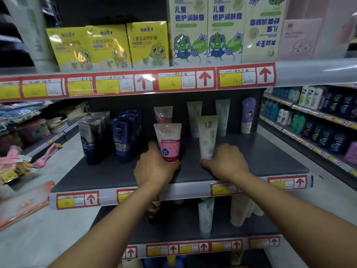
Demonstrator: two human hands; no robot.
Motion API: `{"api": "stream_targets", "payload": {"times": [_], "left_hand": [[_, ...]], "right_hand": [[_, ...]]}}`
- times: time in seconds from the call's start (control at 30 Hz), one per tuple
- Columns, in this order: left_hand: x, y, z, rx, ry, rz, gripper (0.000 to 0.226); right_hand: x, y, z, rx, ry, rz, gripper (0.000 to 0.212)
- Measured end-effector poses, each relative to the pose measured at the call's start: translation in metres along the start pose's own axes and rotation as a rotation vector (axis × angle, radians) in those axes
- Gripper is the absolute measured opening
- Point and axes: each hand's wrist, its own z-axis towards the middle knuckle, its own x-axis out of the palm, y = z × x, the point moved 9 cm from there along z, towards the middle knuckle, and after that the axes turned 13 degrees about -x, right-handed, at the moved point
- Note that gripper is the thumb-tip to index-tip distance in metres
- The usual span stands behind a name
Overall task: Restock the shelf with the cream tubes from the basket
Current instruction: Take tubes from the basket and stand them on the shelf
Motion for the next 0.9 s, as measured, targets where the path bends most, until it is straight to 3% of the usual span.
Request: {"api": "stream_targets", "payload": {"times": [0.37,0.5,0.9], "left_hand": [[0.037,-0.018,0.087,-0.007,0.039,-0.002,0.087],[0.047,-0.019,0.111,-0.032,0.045,-0.050,0.083],[0.063,-0.015,0.131,-0.073,0.025,-0.093,0.076]], "right_hand": [[0.026,-0.009,0.081,0.039,-0.004,0.020,0.055],[0.039,-0.012,0.105,0.045,-0.012,0.030,0.061],[0.053,-0.017,0.127,0.032,-0.021,0.017,0.052]]}}
